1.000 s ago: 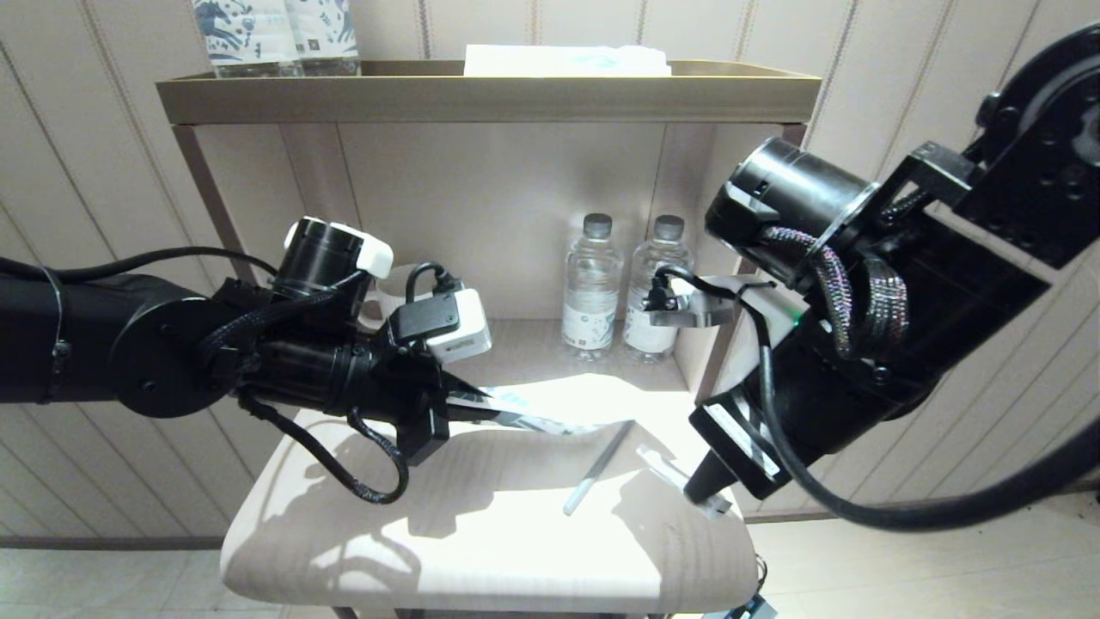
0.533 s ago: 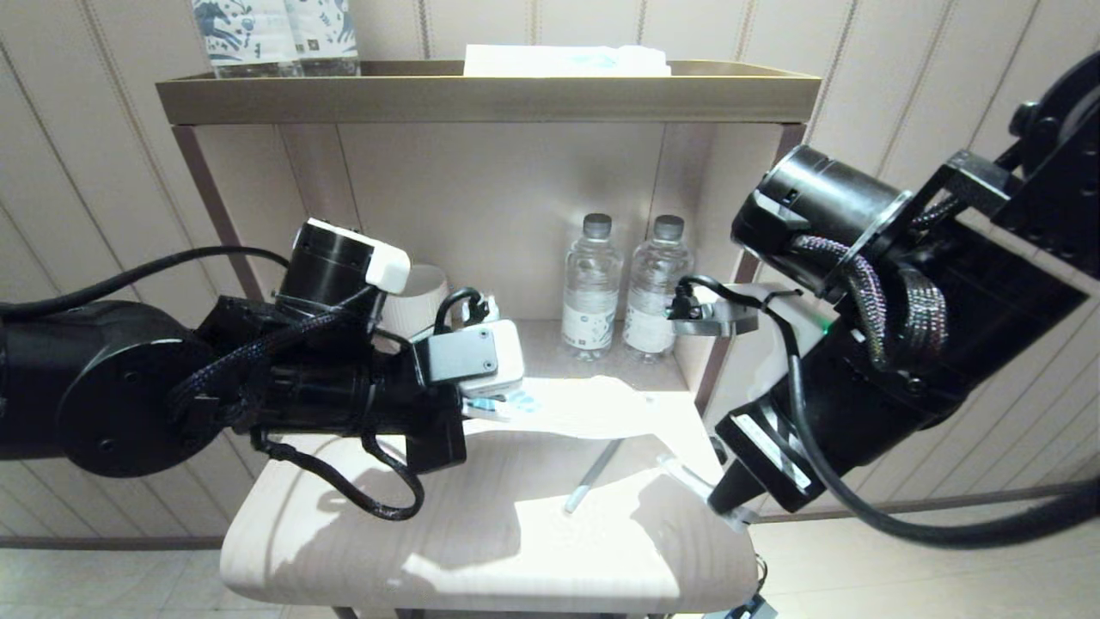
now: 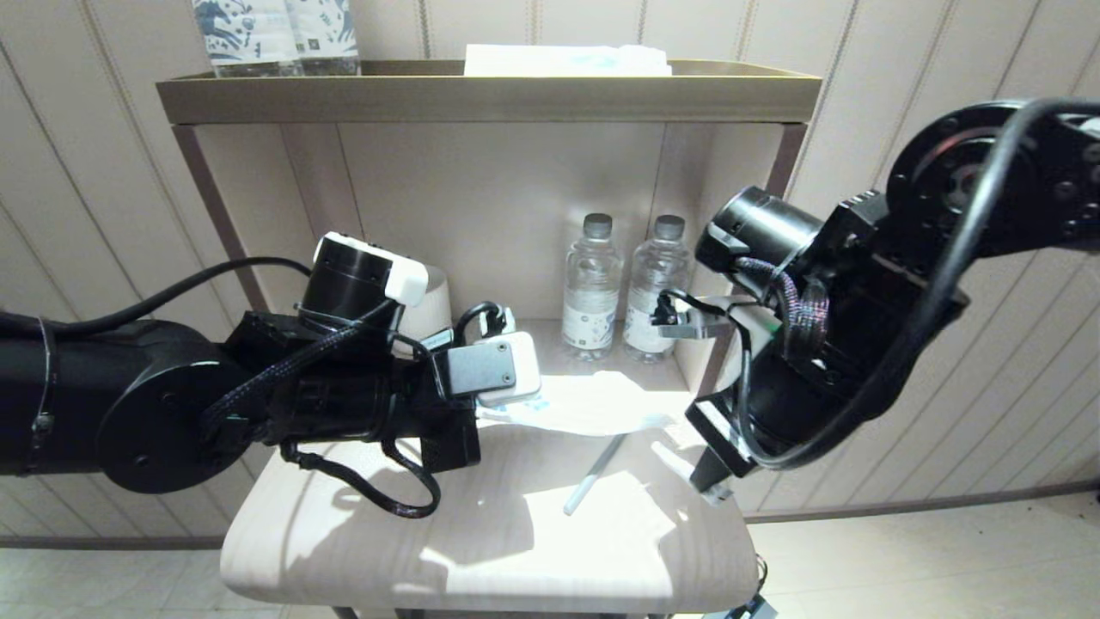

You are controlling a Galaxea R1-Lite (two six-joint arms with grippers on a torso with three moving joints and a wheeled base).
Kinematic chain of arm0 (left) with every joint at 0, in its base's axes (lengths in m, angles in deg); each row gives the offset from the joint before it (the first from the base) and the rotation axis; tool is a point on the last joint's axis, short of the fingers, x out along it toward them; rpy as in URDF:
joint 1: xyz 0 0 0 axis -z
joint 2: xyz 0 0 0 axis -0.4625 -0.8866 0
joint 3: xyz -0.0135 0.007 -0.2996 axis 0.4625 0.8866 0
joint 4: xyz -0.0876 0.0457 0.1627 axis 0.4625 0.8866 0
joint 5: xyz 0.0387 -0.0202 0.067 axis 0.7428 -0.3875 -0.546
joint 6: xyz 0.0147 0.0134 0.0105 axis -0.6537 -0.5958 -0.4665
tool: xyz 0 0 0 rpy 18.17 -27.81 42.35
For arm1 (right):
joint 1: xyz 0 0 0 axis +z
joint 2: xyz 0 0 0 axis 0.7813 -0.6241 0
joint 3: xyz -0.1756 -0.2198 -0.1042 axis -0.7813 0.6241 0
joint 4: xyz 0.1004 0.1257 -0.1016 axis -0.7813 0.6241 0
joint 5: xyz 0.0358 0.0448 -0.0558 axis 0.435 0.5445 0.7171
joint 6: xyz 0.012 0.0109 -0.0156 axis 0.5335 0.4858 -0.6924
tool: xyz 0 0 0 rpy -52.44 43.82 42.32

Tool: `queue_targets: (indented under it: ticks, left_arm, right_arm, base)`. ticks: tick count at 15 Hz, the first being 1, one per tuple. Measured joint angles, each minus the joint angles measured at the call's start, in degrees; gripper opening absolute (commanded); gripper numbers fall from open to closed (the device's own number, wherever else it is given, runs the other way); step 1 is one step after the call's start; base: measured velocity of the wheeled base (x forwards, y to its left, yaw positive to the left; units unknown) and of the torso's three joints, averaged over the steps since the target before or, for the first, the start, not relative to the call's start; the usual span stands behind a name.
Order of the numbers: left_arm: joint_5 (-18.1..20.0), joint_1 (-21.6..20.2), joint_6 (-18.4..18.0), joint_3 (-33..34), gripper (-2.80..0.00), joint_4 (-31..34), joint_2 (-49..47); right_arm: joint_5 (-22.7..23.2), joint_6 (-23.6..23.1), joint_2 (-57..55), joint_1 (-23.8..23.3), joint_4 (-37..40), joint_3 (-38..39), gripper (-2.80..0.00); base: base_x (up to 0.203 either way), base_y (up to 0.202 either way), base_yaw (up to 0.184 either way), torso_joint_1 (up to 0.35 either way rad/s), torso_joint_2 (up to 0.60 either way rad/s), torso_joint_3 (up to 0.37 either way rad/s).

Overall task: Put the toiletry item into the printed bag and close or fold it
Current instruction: Place the toothpaste in the storage bag

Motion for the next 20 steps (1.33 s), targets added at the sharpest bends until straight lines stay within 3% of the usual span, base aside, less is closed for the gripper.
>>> queue_targets:
  ticks: [14, 20]
  left_arm:
    - [0.23, 0.39, 0.05, 1.33, -2.8, -0.12, -0.62]
    - [0.44, 0.41, 0.29, 0.8, -2.8, -0.26, -1.66]
  right_arm:
    - [0.04, -0.03, -4.0, -0.2, -2.03, -3.77, -2.8]
    - [0.15, 0.05, 0.06, 1.26, -2.1, 0.44, -2.8]
  base:
    - [0.0, 0.0, 0.0, 0.0, 0.0, 0.0]
    - [0.0, 0.0, 0.0, 0.0, 0.0, 0.0]
